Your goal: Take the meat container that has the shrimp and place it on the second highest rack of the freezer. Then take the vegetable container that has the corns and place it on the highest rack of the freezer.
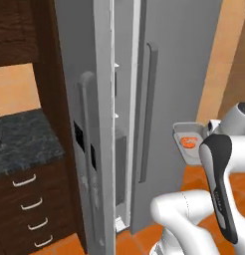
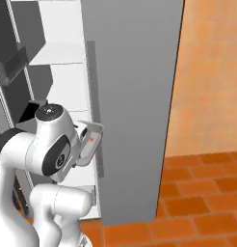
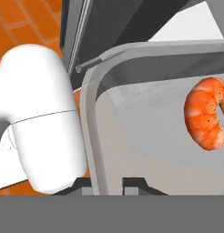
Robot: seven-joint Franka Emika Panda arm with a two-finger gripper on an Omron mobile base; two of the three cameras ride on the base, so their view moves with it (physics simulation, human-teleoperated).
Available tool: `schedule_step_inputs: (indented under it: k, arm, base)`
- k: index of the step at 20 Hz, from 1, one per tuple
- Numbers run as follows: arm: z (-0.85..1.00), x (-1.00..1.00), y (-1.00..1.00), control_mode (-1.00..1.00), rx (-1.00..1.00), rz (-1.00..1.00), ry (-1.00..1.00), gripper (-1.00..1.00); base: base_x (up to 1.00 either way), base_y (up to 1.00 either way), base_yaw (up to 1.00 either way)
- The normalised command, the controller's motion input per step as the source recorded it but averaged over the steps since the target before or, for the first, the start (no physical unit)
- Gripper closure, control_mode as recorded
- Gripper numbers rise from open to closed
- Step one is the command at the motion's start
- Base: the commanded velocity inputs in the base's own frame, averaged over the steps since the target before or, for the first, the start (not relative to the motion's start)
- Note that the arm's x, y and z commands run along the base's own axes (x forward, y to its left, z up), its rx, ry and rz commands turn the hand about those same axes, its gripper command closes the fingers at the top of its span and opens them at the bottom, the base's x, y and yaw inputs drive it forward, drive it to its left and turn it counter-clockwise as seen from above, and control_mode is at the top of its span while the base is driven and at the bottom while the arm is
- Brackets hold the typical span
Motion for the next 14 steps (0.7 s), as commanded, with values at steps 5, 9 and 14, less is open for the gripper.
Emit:
schedule_step_inputs:
  k: [5, 9, 14]
  arm:
    - [0.00, 0.00, 0.00, 1.00, 0.00, 0.00, 0.00, 1.00]
    - [0.00, 0.00, 0.00, 1.00, 0.00, 0.00, 0.00, 1.00]
    - [0.00, 0.00, 0.00, 1.00, 0.00, 0.00, 0.00, 1.00]
  base:
    - [0.14, -0.76, 0.80]
    - [0.13, -0.70, 0.79]
    - [0.03, -0.20, 0.58]
